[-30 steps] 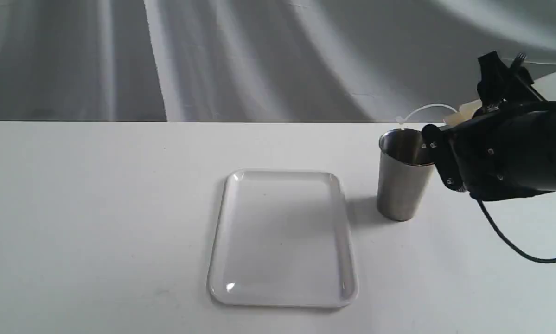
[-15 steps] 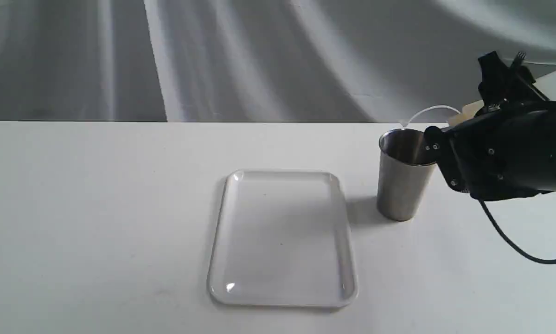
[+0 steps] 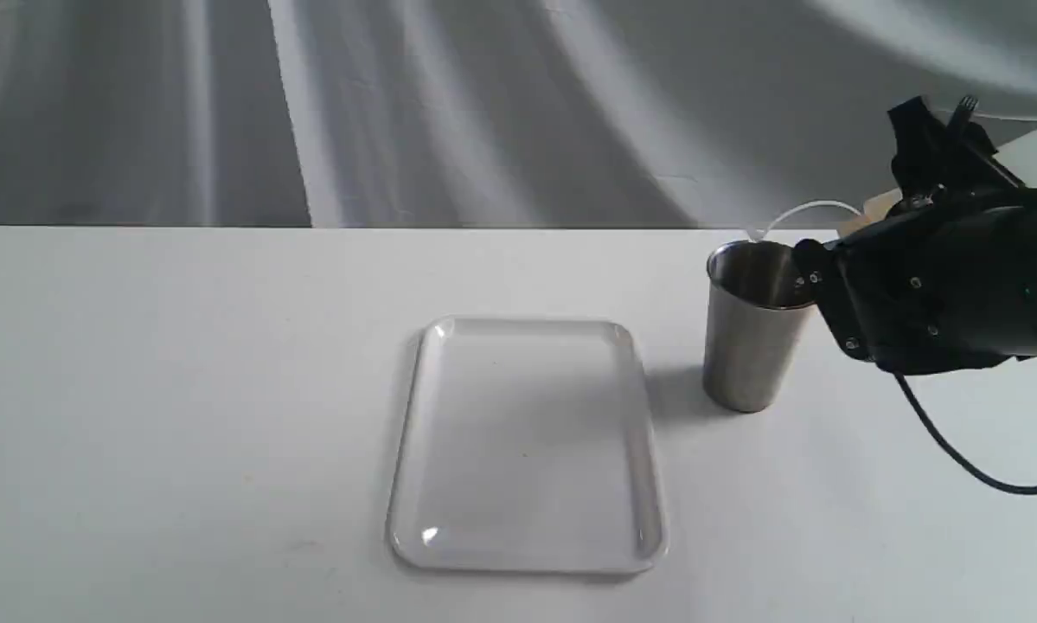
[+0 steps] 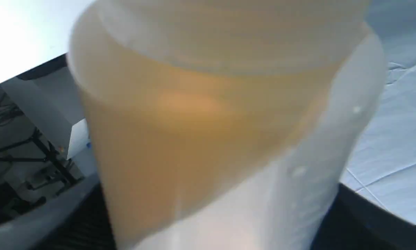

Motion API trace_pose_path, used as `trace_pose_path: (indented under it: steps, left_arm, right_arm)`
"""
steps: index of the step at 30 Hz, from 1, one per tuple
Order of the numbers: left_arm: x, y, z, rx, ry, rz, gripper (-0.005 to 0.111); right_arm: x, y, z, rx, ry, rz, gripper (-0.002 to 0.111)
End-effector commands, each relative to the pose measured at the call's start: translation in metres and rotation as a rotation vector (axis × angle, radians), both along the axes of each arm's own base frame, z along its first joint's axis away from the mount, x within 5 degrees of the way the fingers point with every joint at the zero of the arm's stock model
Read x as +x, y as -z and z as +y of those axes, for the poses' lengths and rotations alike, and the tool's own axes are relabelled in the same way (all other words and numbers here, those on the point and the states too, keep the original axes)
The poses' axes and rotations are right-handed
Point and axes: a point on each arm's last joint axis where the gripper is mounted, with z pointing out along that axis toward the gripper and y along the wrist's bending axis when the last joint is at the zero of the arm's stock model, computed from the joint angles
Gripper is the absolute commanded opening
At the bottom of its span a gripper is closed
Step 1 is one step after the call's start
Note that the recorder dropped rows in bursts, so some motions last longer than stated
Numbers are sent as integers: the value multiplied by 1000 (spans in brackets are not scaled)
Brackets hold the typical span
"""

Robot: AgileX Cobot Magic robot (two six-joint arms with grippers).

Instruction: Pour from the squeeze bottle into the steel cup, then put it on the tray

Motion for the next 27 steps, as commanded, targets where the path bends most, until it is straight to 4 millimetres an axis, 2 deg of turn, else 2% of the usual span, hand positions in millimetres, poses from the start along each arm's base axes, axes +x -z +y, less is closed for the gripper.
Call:
trace_pose_path:
  steps: [1, 12, 27]
  left_arm:
    - [0, 1, 0, -4, 6, -5, 0]
    - [0, 1, 0, -6, 5, -5, 0]
    - [0, 1, 0, -5, 5, -5, 0]
  right_arm:
    - [0, -10, -1, -72, 1, -12, 23]
    - [0, -10, -1, -68, 2, -17, 23]
    - [2, -8, 2, 151, 36, -210, 23]
